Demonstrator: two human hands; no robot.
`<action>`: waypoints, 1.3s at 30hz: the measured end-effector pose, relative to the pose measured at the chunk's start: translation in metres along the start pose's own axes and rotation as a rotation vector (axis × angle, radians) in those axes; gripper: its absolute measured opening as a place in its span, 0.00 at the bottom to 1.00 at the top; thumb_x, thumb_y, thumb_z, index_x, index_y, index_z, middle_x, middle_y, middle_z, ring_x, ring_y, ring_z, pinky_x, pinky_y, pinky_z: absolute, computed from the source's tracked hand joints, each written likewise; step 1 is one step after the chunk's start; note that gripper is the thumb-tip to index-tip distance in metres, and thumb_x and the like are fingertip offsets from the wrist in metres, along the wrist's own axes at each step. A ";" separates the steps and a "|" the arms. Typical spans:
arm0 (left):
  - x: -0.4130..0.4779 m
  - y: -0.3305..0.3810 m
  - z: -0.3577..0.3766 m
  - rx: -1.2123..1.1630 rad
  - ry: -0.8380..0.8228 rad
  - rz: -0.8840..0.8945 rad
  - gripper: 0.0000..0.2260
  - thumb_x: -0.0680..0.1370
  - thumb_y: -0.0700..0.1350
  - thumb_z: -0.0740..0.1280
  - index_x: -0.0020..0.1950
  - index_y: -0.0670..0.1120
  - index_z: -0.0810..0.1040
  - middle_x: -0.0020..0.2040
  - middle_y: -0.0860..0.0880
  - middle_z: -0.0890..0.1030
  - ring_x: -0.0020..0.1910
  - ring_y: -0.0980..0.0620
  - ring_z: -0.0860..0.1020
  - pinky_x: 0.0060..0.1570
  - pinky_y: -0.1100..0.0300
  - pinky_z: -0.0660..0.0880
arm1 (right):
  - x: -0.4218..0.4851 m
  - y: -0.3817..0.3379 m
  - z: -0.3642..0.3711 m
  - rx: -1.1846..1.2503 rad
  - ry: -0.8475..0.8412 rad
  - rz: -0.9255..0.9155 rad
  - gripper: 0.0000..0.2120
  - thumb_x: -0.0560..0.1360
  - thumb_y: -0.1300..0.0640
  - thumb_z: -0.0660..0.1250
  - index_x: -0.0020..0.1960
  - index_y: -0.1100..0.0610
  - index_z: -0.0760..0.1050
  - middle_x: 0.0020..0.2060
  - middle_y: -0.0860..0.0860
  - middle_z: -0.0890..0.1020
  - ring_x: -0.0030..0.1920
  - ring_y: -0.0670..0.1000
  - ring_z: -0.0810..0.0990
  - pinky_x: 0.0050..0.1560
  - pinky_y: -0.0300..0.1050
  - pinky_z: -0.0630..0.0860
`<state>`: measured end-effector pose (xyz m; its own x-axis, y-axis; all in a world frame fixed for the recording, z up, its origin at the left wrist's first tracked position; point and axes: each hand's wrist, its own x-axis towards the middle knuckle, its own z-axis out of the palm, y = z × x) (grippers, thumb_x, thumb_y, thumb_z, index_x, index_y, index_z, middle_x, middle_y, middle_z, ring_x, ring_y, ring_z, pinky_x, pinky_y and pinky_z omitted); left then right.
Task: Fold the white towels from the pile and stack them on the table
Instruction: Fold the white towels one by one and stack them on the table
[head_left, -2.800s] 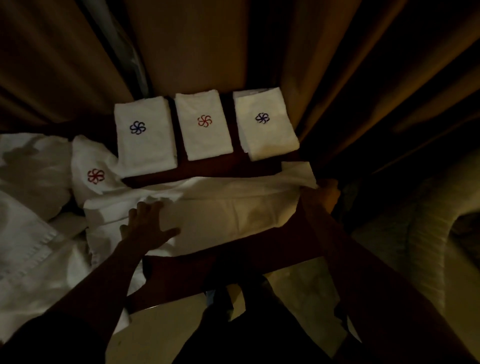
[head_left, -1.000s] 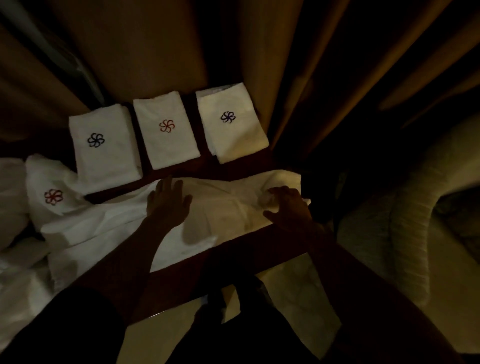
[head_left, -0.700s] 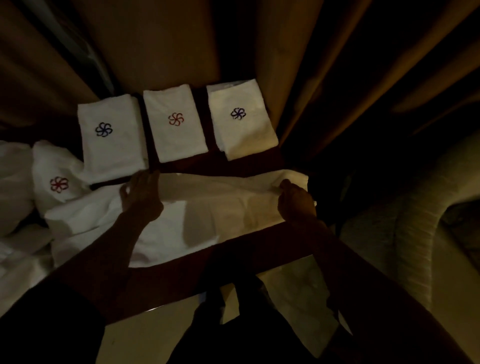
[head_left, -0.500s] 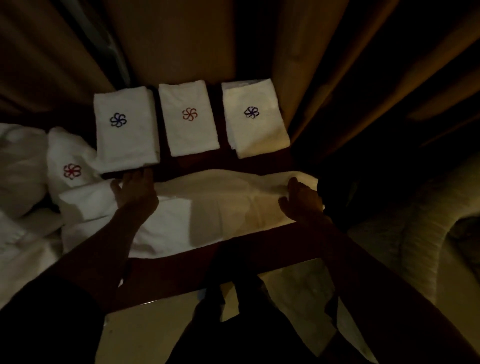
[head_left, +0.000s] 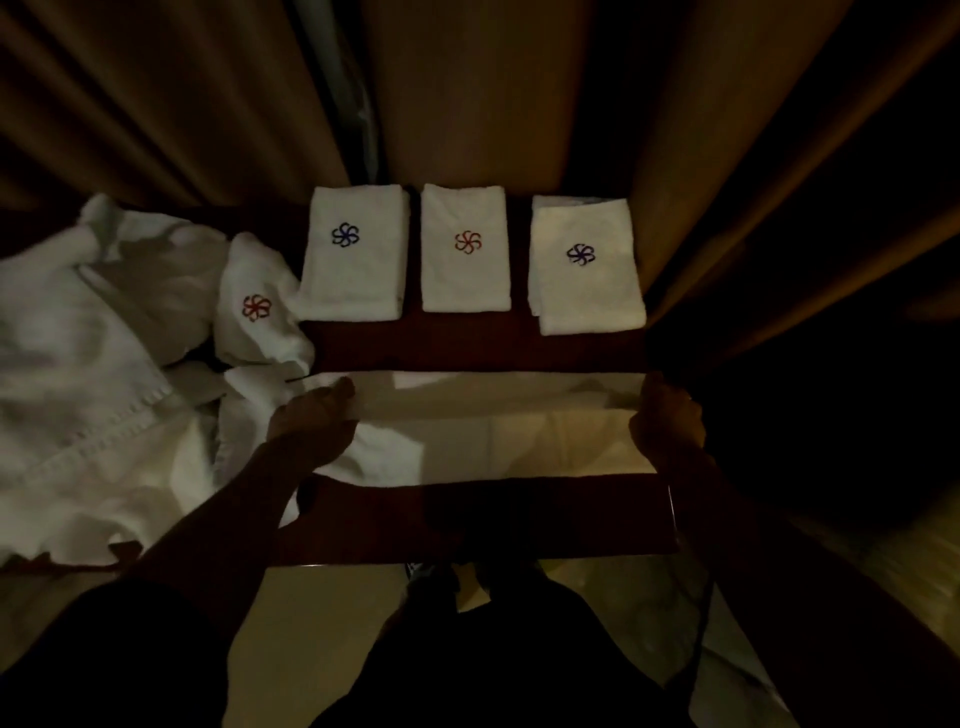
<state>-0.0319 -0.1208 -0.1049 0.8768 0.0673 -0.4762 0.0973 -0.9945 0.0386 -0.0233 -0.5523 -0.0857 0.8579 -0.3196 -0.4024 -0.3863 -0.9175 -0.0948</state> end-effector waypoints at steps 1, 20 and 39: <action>-0.003 0.000 0.002 0.009 -0.048 -0.051 0.26 0.81 0.57 0.59 0.76 0.50 0.61 0.67 0.44 0.75 0.64 0.40 0.75 0.60 0.45 0.72 | -0.002 0.000 0.002 -0.011 0.055 -0.018 0.20 0.77 0.64 0.66 0.67 0.62 0.69 0.56 0.64 0.77 0.55 0.65 0.79 0.52 0.57 0.76; -0.046 -0.003 0.034 0.247 -0.111 0.009 0.25 0.80 0.59 0.60 0.73 0.49 0.61 0.69 0.44 0.67 0.65 0.43 0.69 0.62 0.47 0.68 | -0.040 0.047 0.045 -0.149 -0.221 -0.096 0.26 0.80 0.52 0.61 0.77 0.53 0.62 0.75 0.56 0.63 0.74 0.62 0.62 0.70 0.63 0.66; -0.037 0.005 0.033 -0.429 0.137 0.089 0.22 0.77 0.41 0.68 0.71 0.41 0.72 0.67 0.40 0.75 0.66 0.39 0.73 0.65 0.47 0.71 | -0.056 -0.058 0.050 -0.258 -0.122 -0.258 0.31 0.79 0.53 0.64 0.79 0.52 0.57 0.77 0.58 0.57 0.77 0.65 0.55 0.70 0.61 0.67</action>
<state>-0.0798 -0.1312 -0.1161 0.9420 0.0221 -0.3349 0.1799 -0.8757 0.4481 -0.0652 -0.4694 -0.1029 0.8631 -0.0543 -0.5021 -0.0519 -0.9985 0.0188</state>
